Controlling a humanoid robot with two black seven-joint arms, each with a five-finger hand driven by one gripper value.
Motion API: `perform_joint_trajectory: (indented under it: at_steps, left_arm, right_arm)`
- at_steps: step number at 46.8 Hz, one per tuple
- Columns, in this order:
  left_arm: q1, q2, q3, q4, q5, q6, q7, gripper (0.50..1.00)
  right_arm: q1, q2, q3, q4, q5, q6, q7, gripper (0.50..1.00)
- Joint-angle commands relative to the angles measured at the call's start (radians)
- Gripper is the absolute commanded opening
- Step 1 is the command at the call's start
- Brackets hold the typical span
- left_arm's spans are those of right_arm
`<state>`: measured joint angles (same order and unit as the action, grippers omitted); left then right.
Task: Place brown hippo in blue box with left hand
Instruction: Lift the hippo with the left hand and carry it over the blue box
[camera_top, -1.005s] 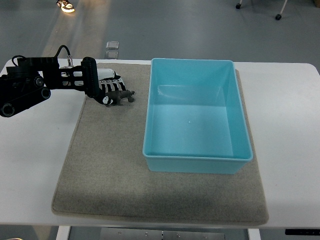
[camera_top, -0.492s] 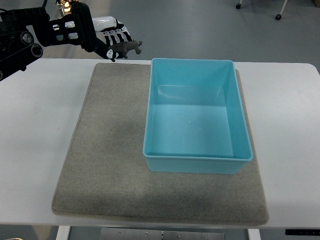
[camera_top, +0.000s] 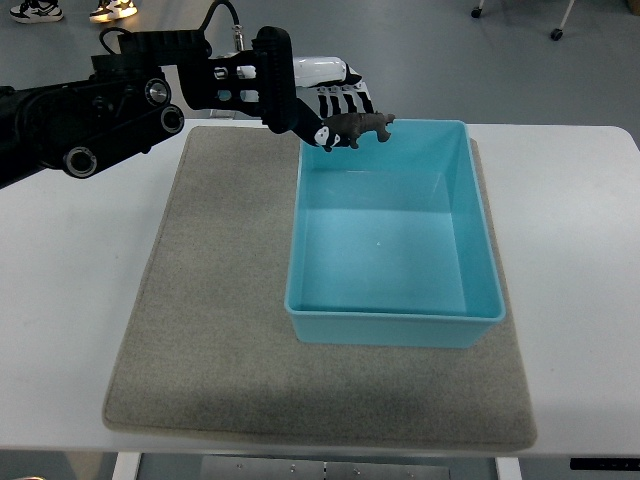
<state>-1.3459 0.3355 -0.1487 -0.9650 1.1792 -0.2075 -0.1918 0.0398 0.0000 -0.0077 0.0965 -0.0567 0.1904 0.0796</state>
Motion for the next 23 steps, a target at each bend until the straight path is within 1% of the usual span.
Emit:
perform_joint_trajectory:
  at_steps: [1,9,18,23]
  left_arm:
    - [0.002,-0.042,0.008,0.000,0.008,-0.001,0.000,0.500]
    - [0.017,-0.101,0.037,0.000,0.013,-0.001,0.000,0.500]
    - [0.025,-0.130,0.121,0.002,0.013,-0.001,0.000,0.500]
    - [0.045,-0.145,0.133,0.005,0.013,-0.001,0.002,0.500]
  right_arm:
    - [0.000,0.000,0.000,0.000,0.000,0.000,0.000,0.936]
    - [0.000,0.000,0.000,0.000,0.000,0.000,0.000,0.936]
    - [0.000,0.000,0.000,0.000,0.000,0.000,0.000,0.936]
    - [0.000,0.000,0.000,0.000,0.000,0.000,0.000,0.936]
